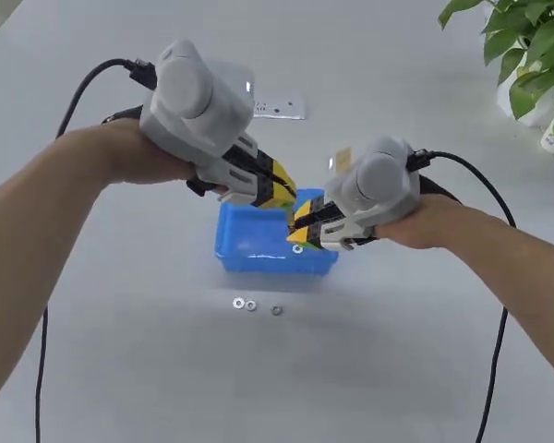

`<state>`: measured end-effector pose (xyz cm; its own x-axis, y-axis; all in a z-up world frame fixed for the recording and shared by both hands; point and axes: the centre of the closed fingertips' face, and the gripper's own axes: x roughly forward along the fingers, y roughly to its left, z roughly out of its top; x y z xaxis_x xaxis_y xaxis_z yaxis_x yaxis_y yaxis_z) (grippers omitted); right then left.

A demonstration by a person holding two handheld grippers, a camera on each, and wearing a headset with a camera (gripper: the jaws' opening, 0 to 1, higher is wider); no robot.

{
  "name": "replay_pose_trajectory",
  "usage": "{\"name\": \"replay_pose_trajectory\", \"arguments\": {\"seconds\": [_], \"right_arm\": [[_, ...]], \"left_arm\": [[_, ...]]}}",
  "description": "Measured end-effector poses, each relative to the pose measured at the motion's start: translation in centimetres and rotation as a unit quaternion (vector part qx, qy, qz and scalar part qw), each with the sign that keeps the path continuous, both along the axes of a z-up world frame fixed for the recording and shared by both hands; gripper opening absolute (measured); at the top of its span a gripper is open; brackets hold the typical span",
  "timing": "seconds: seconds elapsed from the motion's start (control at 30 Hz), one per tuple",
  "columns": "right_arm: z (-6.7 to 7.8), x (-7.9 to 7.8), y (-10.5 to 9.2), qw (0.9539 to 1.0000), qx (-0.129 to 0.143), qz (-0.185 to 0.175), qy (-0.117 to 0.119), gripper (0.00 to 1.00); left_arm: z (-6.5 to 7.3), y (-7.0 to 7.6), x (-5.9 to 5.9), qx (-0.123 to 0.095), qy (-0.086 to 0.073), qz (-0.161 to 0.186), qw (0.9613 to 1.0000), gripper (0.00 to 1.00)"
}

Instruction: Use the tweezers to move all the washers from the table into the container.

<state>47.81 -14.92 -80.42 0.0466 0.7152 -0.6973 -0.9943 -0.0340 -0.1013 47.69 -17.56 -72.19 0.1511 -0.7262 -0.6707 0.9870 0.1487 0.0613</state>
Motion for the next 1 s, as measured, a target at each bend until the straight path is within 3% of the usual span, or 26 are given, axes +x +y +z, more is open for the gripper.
{"name": "replay_pose_trajectory", "arguments": {"seconds": [0.2, 0.53, 1.0], "right_arm": [[0.2, -0.9, 0.1, 1.0, 0.002, 0.0, 0.001, 0.11], [-0.8, -2.5, 0.1, 0.9999, -0.001, 0.005, 0.01, 0.11], [-2.2, -4.5, 0.3, 0.9997, -0.005, 0.01, 0.023, 0.11]], "left_arm": [[0.1, 0.0, -0.7, 0.002, 0.0, 0.0, 1.0, 0.05], [-0.7, 0.2, -2.5, 0.006, 0.01, 0.001, 0.9999, 0.05], [-2.1, 0.5, -4.1, 0.007, 0.023, 0.003, 0.9997, 0.05]]}}
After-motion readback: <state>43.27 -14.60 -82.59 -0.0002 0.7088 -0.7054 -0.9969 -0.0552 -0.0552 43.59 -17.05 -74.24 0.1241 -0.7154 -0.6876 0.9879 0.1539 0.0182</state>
